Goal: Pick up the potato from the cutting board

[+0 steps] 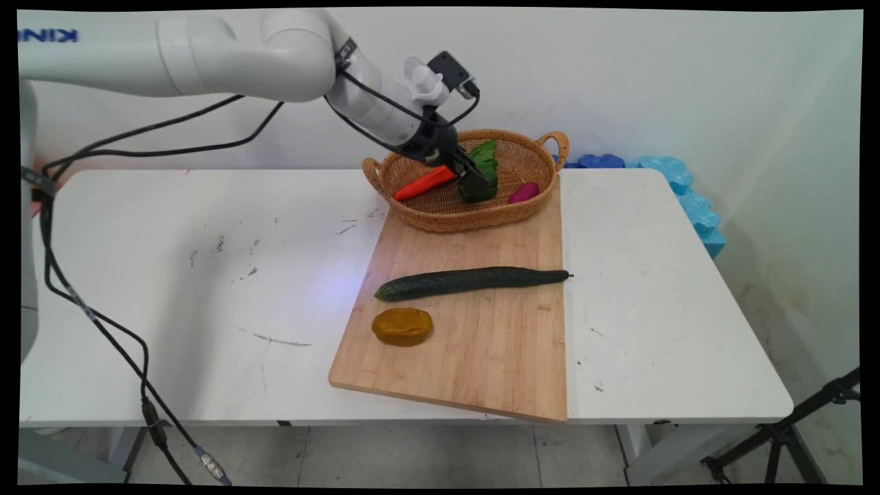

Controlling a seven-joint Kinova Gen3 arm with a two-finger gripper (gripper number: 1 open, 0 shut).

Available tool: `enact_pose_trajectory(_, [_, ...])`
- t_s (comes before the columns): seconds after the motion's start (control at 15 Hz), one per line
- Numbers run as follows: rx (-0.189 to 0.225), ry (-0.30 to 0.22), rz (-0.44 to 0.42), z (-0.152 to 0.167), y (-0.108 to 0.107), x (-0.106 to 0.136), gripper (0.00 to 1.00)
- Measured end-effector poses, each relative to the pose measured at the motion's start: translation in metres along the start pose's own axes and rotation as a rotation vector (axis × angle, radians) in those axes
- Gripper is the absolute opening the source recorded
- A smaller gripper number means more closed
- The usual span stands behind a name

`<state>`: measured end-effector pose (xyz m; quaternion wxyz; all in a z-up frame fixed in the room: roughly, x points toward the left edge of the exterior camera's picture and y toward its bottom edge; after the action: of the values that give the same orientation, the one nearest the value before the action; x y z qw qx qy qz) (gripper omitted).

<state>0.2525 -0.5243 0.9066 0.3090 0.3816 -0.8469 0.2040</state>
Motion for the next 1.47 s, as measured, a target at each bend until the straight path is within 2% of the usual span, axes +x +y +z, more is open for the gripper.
enact_pose_trajectory(0.6, [-0.062,-0.106,-0.044,-0.049,0.047,-0.031,1.0])
enact_pose_trajectory(0.87, [-0.105,-0.163,-0.043,-0.067,0.073,-0.057,1.0])
enact_pose_trajectory(1.13, [-0.153,-0.217,0.0,-0.077,0.096,-0.085,1.0])
enact_pose_trajectory(1.47, [-0.184,-0.258,0.088,-0.076,0.113,-0.113,1.0])
